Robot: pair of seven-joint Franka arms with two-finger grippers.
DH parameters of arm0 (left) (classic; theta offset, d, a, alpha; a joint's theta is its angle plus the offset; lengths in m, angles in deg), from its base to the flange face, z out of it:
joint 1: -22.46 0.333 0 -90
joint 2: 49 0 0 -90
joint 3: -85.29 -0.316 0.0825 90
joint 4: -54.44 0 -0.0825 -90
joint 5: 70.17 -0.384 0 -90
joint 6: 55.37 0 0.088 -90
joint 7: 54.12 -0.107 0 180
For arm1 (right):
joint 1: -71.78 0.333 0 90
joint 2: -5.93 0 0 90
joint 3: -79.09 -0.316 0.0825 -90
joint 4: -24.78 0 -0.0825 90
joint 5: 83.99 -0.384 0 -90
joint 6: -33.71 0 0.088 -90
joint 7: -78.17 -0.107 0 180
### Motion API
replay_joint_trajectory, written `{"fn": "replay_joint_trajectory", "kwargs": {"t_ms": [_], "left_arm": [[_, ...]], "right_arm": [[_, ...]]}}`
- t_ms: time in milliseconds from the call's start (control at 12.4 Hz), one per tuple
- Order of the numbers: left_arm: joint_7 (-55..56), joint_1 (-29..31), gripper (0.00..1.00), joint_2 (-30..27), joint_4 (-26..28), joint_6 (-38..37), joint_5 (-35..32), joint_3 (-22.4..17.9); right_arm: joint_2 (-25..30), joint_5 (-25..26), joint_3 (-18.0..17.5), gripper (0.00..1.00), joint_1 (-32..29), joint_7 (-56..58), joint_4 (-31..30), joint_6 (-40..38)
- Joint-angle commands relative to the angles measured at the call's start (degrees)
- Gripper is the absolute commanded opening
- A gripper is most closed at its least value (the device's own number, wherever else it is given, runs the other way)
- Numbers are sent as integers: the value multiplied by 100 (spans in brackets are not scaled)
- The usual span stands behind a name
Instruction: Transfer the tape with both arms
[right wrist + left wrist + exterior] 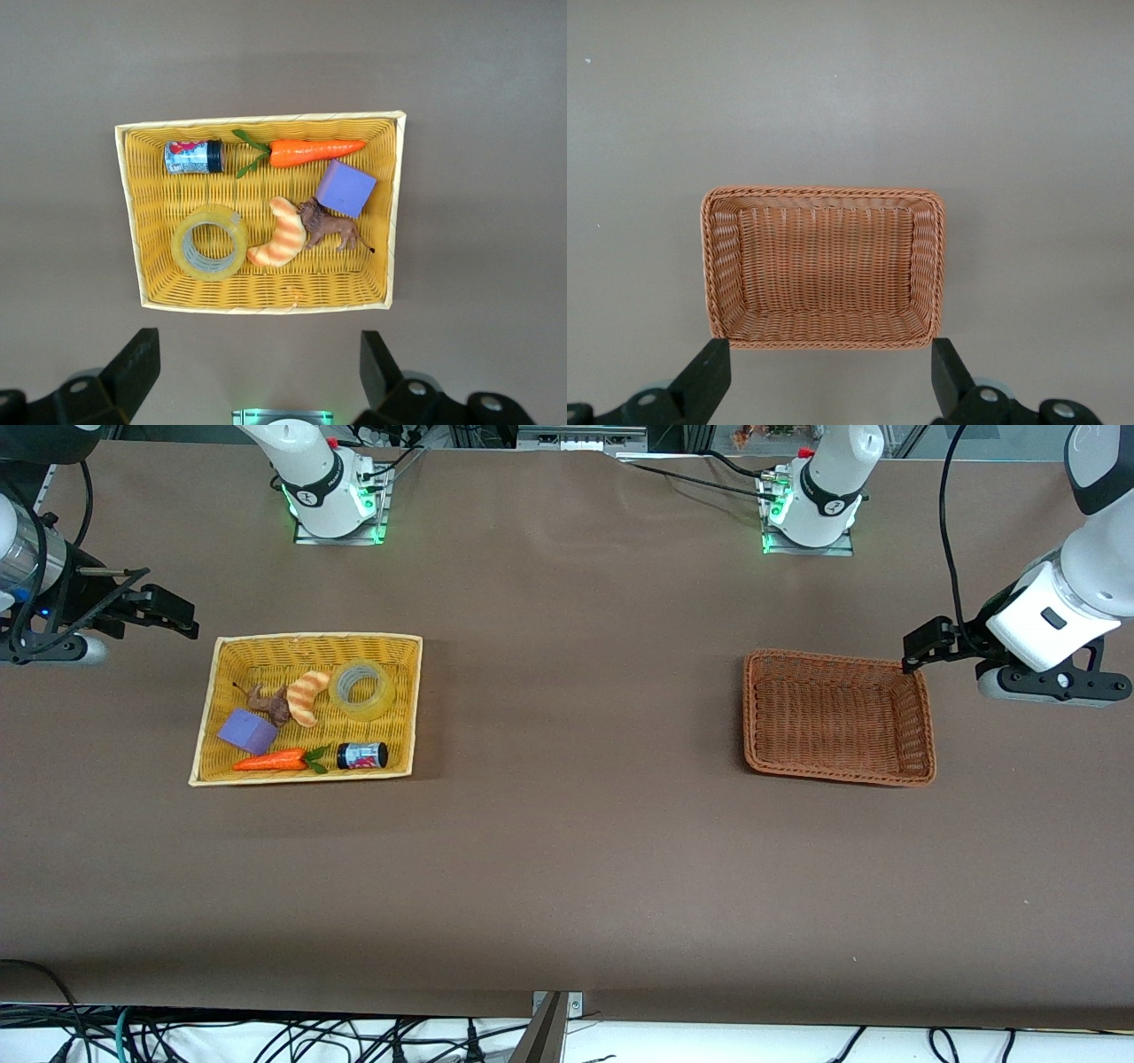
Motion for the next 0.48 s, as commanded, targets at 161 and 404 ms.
{"fn": "replay_joint_trajectory", "kwargs": {"t_ms": [161,404], "left_arm": [[-96,5,100,72,-155,-62,10,2],[-96,5,100,72,-155,-62,10,2]], "right_arm": [[48,-3,29,100,12,68,-2,-65],[-109,5,12,100,29,147,-19,-143]]}}
